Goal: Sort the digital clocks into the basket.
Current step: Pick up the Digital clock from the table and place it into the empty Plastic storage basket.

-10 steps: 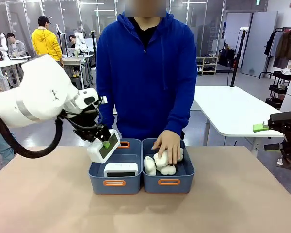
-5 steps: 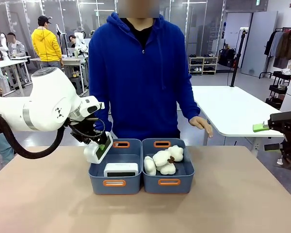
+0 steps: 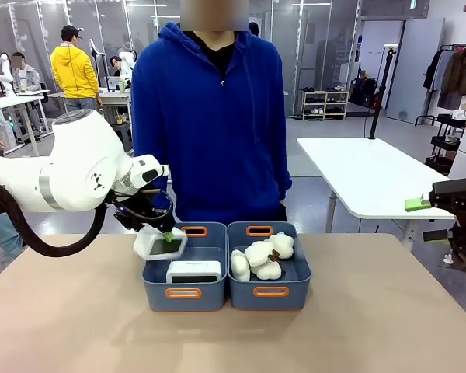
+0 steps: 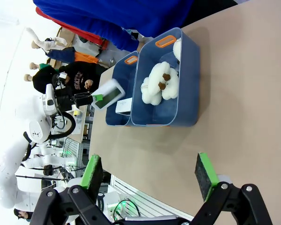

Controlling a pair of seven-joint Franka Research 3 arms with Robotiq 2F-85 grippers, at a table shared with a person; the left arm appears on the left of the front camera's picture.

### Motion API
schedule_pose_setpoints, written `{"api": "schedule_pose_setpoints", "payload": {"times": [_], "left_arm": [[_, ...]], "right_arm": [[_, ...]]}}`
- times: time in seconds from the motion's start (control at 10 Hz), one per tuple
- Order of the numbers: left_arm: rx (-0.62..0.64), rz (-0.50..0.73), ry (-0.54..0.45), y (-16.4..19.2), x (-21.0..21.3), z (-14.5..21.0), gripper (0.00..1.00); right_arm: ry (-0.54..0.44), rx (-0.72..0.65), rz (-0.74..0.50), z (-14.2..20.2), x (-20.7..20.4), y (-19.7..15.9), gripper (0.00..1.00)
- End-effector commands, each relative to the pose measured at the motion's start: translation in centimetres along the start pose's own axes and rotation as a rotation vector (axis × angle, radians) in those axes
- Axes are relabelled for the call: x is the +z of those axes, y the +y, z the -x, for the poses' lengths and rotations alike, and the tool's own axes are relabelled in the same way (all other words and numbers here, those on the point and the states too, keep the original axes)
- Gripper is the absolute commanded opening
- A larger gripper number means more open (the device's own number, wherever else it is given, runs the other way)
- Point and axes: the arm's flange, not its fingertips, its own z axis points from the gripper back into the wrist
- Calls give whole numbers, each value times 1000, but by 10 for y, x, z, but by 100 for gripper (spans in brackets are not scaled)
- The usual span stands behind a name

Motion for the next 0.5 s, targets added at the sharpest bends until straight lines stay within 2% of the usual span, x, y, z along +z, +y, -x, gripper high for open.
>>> {"api": "schedule_pose_setpoints", "payload": {"times": [0.0,0.1,0.4], "left_arm": [[-6,47,-24,-3,0,3,97],[-2,41,-22,-3,1,5,100],[-6,37,-25,-2,5,5,100]], "right_arm": [[-15,-1,-3,0,-3,0,100],[-15,-1,-3,0,-3,0,100],[-15,-1,-3,0,-3,0,100]]}}
